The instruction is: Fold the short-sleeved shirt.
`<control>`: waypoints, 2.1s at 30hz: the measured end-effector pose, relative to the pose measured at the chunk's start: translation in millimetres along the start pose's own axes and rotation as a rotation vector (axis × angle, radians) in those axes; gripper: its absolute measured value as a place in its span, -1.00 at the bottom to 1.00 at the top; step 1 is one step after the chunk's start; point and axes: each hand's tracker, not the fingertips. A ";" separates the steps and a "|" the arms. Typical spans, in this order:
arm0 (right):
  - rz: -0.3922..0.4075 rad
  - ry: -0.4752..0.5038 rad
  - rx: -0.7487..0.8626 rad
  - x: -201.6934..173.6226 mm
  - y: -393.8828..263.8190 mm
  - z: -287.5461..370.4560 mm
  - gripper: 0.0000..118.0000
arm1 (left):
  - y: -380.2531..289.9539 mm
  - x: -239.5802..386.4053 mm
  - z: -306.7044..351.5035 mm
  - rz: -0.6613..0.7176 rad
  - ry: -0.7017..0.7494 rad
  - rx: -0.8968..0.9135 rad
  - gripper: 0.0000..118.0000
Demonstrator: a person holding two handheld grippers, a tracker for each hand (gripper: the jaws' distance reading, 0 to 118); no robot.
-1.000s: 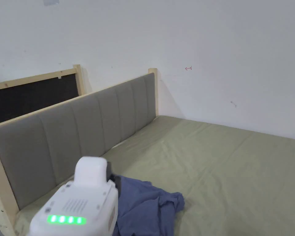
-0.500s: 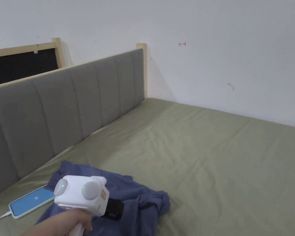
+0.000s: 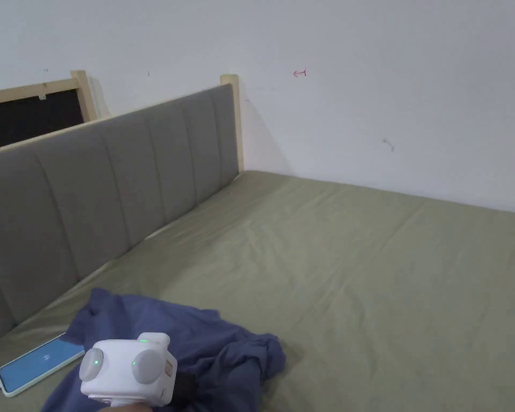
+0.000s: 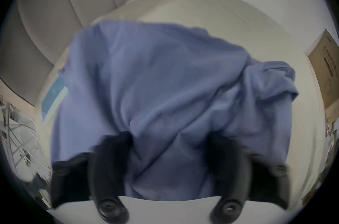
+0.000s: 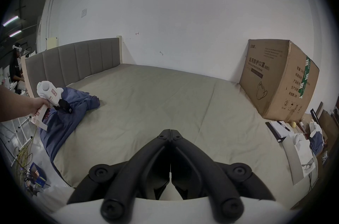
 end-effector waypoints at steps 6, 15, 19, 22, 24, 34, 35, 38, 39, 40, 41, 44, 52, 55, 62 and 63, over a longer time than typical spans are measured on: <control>0.009 -0.038 0.050 13.2 3.3 35.0 -1.00 | -15.8 7.9 45.2 -0.154 0.074 0.078 -0.99; -0.040 -0.114 0.134 51.0 9.0 94.9 -1.00 | 22.7 -15.3 228.9 -0.155 0.043 0.359 -0.99; -0.117 -0.122 0.178 67.2 15.5 114.3 -1.00 | 41.0 7.2 320.5 -0.223 0.005 0.567 -0.99; -0.130 -0.162 0.223 72.9 17.6 128.0 -1.00 | 43.5 48.9 395.5 -0.273 -0.112 0.681 -0.99; -0.118 -0.166 0.245 75.2 14.1 134.5 -1.00 | 41.6 82.5 437.7 -0.335 -0.209 0.721 -0.99; -0.172 -0.203 0.228 102.8 -1.4 145.8 -1.00 | 35.0 243.3 493.1 -0.407 -0.719 0.667 -0.99; -0.182 -0.214 0.222 107.0 -3.8 145.4 -1.00 | 31.4 266.1 484.8 -0.442 -0.755 0.638 -0.99; -0.206 -0.243 0.201 120.3 -11.9 142.7 -1.00 | 8.0 335.0 444.6 -0.571 -0.768 0.596 -0.99; -0.213 -0.251 0.191 124.7 -14.5 140.9 -1.00 | -1.8 358.0 425.2 -0.601 -0.771 0.560 -0.99; -0.219 -0.257 0.176 130.6 -17.6 137.8 -1.00 | -11.7 380.8 402.1 -0.629 -0.782 0.497 -0.99; -0.220 -0.261 0.166 133.9 -19.2 135.8 -1.00 | -20.4 398.8 382.4 -0.651 -0.773 0.445 -0.99; -0.227 -0.293 0.138 142.2 -25.6 130.6 -1.00 | -66.1 454.7 308.1 -0.719 -0.572 0.369 -0.99; -0.258 -0.244 0.031 140.0 -48.9 107.6 -1.00 | -145.2 488.1 176.7 -0.700 -0.625 0.058 0.23; -0.252 -0.226 0.007 134.7 -46.8 100.6 -1.00 | -137.7 467.9 170.9 -0.628 -0.737 -0.019 1.00; -0.255 -0.198 0.041 119.7 -28.4 105.5 -1.00 | -105.4 365.0 278.4 -0.504 -0.914 0.376 0.99; -0.258 -0.187 0.064 117.1 -24.7 109.4 -1.00 | -107.0 340.4 298.0 -0.465 -0.981 0.431 0.98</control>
